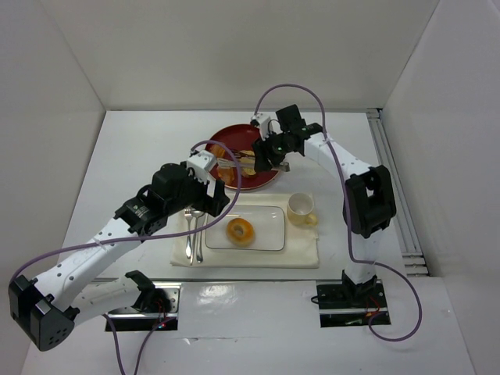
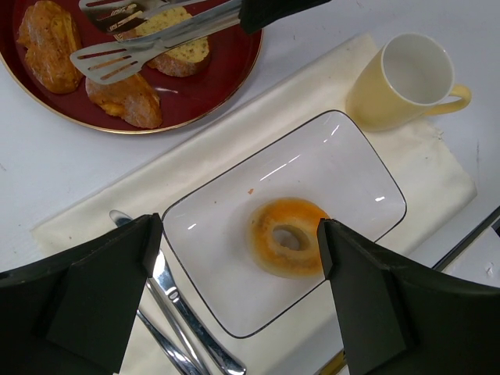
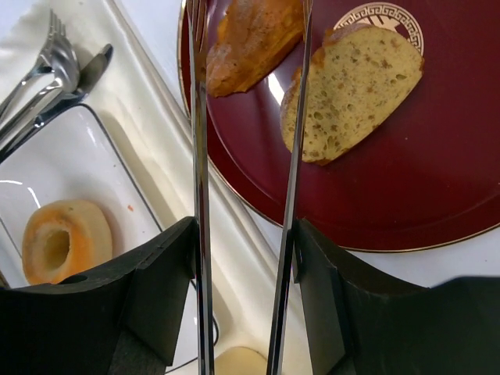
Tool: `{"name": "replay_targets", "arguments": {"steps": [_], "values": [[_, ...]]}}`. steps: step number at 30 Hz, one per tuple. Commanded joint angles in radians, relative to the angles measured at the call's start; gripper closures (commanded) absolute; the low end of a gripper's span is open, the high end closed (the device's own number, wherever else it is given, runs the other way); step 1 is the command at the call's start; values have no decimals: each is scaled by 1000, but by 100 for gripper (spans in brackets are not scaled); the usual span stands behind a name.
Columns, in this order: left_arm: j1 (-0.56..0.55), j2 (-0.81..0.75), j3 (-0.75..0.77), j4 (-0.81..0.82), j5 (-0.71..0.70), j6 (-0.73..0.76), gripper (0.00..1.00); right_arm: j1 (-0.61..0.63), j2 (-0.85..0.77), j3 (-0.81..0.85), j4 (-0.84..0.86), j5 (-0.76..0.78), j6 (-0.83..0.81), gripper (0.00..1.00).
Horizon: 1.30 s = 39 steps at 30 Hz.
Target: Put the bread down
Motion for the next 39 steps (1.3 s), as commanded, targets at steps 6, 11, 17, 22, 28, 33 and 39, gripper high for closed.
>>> {"name": "replay_targets", "arguments": {"steps": [6, 11, 17, 22, 28, 33, 39], "values": [[-5, -24, -3, 40, 4, 21, 0, 38, 52, 49, 48, 78, 11, 40], [-5, -33, -3, 49, 4, 21, 0, 67, 72, 58, 37, 104, 11, 39], [-5, -42, -3, 49, 4, 21, 0, 100, 90, 76, 19, 135, 11, 38], [-5, -42, -3, 49, 4, 21, 0, 110, 110, 76, -1, 154, 11, 41], [-5, -52, -3, 49, 4, 21, 0, 119, 98, 67, -12, 173, 11, 69], [-5, -52, -3, 49, 4, 21, 0, 119, 37, 30, 7, 195, 11, 81], [-5, -52, -3, 49, -5, 21, 0, 110, -109, -22, 16, 206, -29, 81]]}}
